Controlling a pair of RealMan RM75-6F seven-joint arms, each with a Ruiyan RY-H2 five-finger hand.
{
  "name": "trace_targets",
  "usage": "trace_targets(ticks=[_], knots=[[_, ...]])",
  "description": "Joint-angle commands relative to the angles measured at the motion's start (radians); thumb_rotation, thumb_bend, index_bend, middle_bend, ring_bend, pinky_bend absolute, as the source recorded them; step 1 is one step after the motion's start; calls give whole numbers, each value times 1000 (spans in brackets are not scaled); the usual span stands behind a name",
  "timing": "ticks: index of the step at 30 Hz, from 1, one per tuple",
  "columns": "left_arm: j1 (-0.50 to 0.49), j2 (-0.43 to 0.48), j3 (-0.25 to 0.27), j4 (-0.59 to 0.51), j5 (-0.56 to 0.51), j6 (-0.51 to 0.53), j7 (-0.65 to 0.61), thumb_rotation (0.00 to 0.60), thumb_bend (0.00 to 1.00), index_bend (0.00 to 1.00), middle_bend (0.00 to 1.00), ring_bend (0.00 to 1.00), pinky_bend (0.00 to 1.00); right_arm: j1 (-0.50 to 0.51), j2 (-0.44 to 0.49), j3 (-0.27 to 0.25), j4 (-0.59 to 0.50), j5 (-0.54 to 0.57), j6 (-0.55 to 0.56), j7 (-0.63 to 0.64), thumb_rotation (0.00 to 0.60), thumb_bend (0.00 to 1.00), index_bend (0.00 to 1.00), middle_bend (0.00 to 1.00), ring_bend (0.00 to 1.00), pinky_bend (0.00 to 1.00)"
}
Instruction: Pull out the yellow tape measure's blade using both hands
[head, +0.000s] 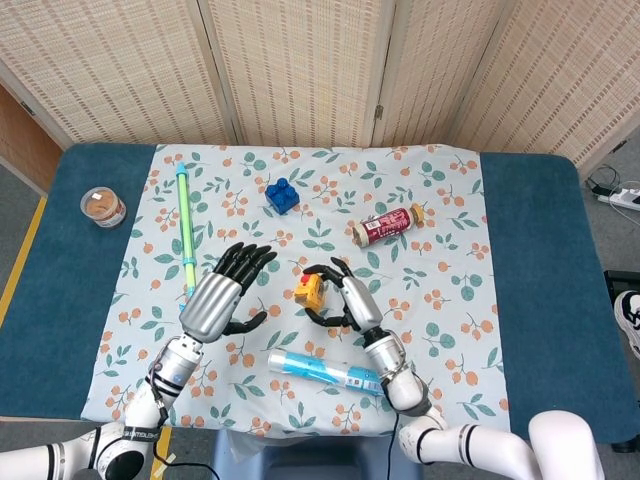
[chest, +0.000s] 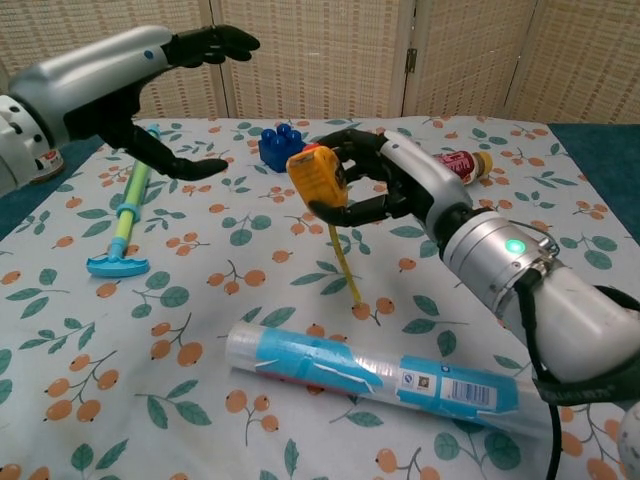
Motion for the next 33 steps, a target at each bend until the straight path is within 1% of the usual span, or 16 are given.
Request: trace_targets(ticks=[1, 15, 33], knots=[[-15, -19, 0, 10, -15, -6, 11, 600, 314, 87, 114, 75, 0, 7, -24, -2, 24, -14, 14, 9, 600, 362, 525, 508, 348, 39], [-63, -104, 3, 44, -51, -4, 43, 600, 314, 79, 113, 72, 0, 22, -57, 4, 42, -23, 14, 0, 600, 362, 524, 507, 348, 39], [-81, -114, 5, 66, -85, 12, 54, 600, 314, 81, 113, 69, 0, 18, -38, -13, 5, -24, -8, -21, 600, 361, 524, 504, 348, 39]])
